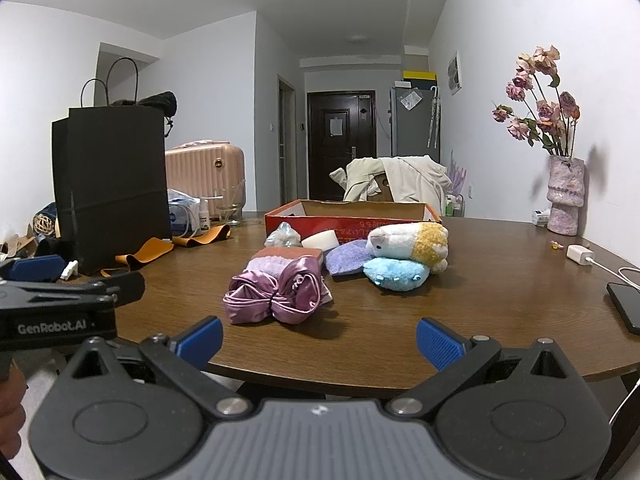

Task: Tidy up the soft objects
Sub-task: 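Reach the left tool to the pink satin bow and close on it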

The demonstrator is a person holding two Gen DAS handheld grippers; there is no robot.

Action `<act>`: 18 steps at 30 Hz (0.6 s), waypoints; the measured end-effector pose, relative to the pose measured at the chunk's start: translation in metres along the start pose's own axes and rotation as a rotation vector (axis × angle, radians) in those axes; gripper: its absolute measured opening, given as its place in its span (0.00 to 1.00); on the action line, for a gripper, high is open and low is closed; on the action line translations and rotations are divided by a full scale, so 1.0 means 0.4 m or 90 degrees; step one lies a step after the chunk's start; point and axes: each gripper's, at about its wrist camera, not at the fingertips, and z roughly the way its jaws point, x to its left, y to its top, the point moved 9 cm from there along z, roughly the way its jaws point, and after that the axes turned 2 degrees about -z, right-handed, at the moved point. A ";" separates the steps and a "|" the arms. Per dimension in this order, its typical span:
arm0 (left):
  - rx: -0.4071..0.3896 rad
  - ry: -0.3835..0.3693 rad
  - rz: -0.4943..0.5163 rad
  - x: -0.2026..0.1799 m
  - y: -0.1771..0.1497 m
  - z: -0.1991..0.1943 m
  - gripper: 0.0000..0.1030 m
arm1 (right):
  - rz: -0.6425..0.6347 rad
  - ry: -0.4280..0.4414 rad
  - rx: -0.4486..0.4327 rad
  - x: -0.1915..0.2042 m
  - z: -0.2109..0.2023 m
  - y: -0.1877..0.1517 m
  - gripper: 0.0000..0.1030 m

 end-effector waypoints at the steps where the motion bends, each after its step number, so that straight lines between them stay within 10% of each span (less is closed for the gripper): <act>1: 0.000 0.000 0.001 0.001 0.000 0.000 1.00 | 0.000 0.000 0.000 0.001 0.000 0.000 1.00; 15: 0.022 -0.015 -0.006 0.018 -0.011 0.056 1.00 | -0.051 -0.043 -0.106 -0.011 0.011 0.026 1.00; 18: 0.011 0.005 0.008 0.021 -0.021 0.082 1.00 | -0.035 -0.020 -0.026 -0.020 0.078 0.009 1.00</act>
